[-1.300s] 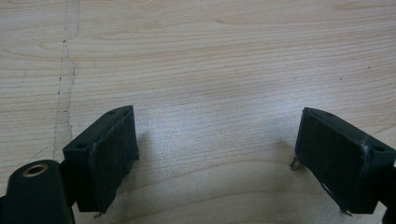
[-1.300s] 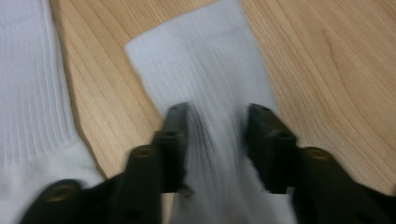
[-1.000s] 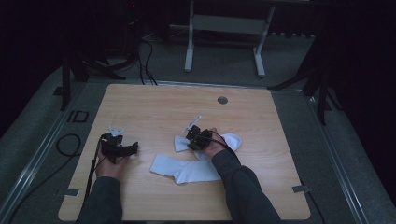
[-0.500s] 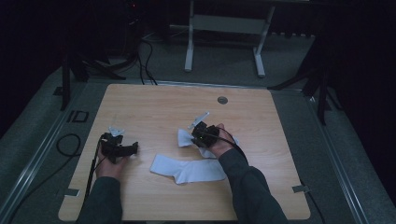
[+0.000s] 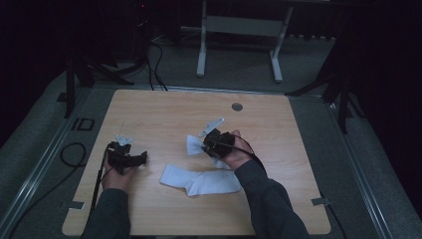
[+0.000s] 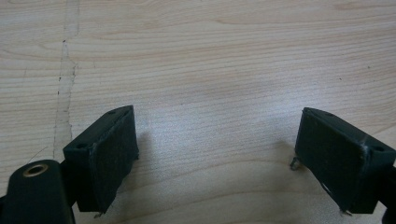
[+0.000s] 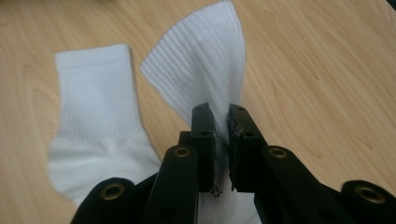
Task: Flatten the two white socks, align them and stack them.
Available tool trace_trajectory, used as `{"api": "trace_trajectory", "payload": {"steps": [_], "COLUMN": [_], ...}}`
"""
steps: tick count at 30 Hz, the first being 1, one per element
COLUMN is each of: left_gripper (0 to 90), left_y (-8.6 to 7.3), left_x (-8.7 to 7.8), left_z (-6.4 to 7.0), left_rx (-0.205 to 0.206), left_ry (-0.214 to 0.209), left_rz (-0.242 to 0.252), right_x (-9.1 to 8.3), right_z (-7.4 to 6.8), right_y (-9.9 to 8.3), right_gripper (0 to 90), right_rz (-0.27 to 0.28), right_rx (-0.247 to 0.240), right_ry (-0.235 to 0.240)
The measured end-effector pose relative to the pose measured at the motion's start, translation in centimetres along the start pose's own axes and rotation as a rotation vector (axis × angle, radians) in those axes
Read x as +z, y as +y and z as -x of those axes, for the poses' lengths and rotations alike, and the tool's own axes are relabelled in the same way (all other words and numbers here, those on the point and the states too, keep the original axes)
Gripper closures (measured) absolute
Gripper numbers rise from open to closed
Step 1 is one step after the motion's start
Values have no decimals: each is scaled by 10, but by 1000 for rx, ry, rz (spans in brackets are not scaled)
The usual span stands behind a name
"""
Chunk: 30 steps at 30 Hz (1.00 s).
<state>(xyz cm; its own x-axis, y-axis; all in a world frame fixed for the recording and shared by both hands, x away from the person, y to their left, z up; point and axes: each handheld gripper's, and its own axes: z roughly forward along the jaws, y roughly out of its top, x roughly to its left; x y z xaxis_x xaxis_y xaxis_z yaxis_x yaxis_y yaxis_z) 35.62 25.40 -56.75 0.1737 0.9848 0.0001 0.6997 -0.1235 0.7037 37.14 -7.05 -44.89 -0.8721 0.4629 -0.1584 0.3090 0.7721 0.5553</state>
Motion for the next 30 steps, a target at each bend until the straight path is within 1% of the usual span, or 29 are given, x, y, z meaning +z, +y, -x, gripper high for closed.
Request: {"api": "trace_trajectory", "payload": {"steps": [1,6,11,13,17,24,25,30], "left_gripper": [132,132,132,132,132,132,133,133], "left_y": [0,0,0,0,0,0,0,0], "left_x": [0,0,0,0,0,0,0,0], "left_z": [0,0,0,0,0,0,0,0], "left_rx": [0,0,0,-1,-1,0,-1,0], "left_ry": [0,0,0,1,1,0,0,0], "left_rz": [1,1,1,3,3,1,2,3], "right_x": [-2,-10,-11,-11,-10,-5,-2,13], "right_z": [-3,-14,-21,-22,-27,-41,-44,-57], "right_y": [2,8,13,13,15,16,16,16], "right_gripper": [818,816,814,812,810,812,812,811], "right_rz": [1,22,32,33,42,45,43,14], "right_rx": [-11,-21,-31,-27,-17,-3,-1,-9], "right_ry": [0,22,43,47,72,114,127,153]}}
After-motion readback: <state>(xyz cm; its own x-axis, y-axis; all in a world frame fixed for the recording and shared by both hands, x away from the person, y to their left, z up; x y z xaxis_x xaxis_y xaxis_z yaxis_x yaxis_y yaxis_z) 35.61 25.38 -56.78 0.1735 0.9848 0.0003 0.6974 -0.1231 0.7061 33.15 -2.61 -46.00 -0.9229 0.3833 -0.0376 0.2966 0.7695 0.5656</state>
